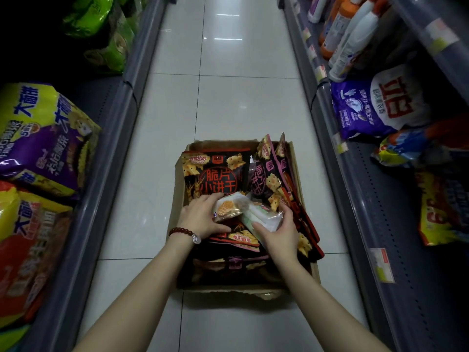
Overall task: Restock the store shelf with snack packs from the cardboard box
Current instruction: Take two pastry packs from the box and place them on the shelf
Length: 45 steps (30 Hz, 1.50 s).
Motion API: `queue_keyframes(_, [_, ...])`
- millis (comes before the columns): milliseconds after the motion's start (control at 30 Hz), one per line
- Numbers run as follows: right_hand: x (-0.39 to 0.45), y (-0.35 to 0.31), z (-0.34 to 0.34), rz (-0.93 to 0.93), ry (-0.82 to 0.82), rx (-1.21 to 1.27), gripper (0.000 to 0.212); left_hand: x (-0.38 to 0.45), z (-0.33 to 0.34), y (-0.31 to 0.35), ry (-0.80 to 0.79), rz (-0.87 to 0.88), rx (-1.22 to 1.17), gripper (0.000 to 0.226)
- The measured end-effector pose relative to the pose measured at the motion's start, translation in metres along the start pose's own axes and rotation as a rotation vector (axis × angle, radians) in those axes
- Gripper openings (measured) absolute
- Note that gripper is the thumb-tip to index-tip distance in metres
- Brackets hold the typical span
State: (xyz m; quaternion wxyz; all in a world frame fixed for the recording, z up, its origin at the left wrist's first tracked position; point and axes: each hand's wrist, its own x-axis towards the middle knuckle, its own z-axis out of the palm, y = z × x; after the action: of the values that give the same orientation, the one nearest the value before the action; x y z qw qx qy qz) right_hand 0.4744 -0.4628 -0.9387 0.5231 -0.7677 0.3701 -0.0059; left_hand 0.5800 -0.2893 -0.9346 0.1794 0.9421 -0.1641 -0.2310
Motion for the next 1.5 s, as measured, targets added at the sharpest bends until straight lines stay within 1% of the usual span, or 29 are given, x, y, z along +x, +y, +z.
queue_keyframes(67, [0.003,-0.002,0.002,-0.009,0.026,-0.013,0.078,0.004,0.003,0.0,0.018,-0.011,0.091,0.083])
queue_keyframes(133, [0.002,-0.005,0.002,-0.024,0.039,-0.034,0.067,0.006,0.004,-0.001,0.058,-0.025,0.059,0.069])
queue_keyframes(267, [-0.009,-0.023,-0.006,-0.113,0.063,-0.082,0.05,-0.006,-0.01,0.001,0.164,-0.053,-0.244,0.057])
queue_keyframes(367, [-0.027,-0.053,-0.017,-0.19,0.062,-0.107,0.048,-0.028,-0.041,0.012,0.244,-0.12,-0.459,0.049])
queue_keyframes(500, [-0.059,-0.122,-0.043,-0.326,0.004,-0.155,0.047,-0.066,-0.099,0.037,0.307,-0.289,-0.742,0.033])
queue_keyframes(567, [-0.079,-0.165,-0.06,-0.392,-0.032,-0.174,0.048,-0.088,-0.133,0.049,0.285,-0.385,-0.931,0.026])
queue_keyframes(633, [-0.1,-0.209,-0.077,-0.484,-0.065,-0.223,0.049,-0.113,-0.169,0.063,0.256,-0.463,-1.12,0.026])
queue_keyframes(733, [-0.126,-0.269,-0.1,-0.662,-0.096,-0.304,0.051,-0.149,-0.227,0.084,0.23,-0.537,-1.295,0.027])
queue_keyframes(833, [-0.15,-0.325,-0.121,-0.817,-0.141,-0.381,0.055,-0.183,-0.286,0.108,0.243,-0.596,-1.421,0.017])
queue_keyframes(867, [-0.16,-0.344,-0.128,-0.85,-0.156,-0.406,0.057,-0.195,-0.304,0.113,0.24,-0.623,-1.457,0.019])
queue_keyframes(933, [-0.18,-0.38,-0.141,-0.921,-0.18,-0.448,0.057,-0.218,-0.335,0.121,0.236,-0.673,-1.517,0.034])
queue_keyframes(967, [-0.19,-0.397,-0.147,-0.976,-0.191,-0.464,0.056,-0.23,-0.352,0.127,0.237,-0.685,-1.537,0.044])
queue_keyframes(1067, [-0.214,-0.44,-0.163,-1.149,-0.235,-0.495,0.053,-0.267,-0.394,0.142,0.244,-0.695,-1.603,0.082])
queue_keyframes(1100, [-0.222,-0.451,-0.168,-1.203,-0.244,-0.506,0.051,-0.28,-0.405,0.147,0.256,-0.697,-1.639,0.087])
queue_keyframes(1133, [-0.23,-0.463,-0.173,-1.249,-0.253,-0.518,0.051,-0.294,-0.414,0.149,0.277,-0.696,-1.671,0.088])
queue_keyframes(1233, [-0.256,-0.489,-0.19,-1.354,-0.304,-0.527,0.063,-0.338,-0.436,0.157,0.327,-0.694,-1.744,0.09])
queue_keyframes(1267, [-0.266,-0.497,-0.196,-1.386,-0.33,-0.522,0.066,-0.356,-0.442,0.162,0.351,-0.688,-1.77,0.086])
queue_keyframes(1300, [-0.277,-0.504,-0.201,-1.422,-0.357,-0.514,0.067,-0.374,-0.448,0.17,0.385,-0.681,-1.789,0.075])
queue_keyframes(1367, [-0.3,-0.516,-0.212,-1.501,-0.4,-0.497,0.061,-0.411,-0.456,0.184,0.463,-0.701,-1.816,0.051])
queue_keyframes(1433, [-0.322,-0.526,-0.22,-1.567,-0.443,-0.485,0.049,-0.444,-0.458,0.198,0.555,-0.721,-1.857,0.041])
queue_keyframes(1500, [-0.345,-0.532,-0.226,-1.604,-0.516,-0.462,0.044,-0.477,-0.46,0.21,0.637,-0.728,-1.883,0.036])
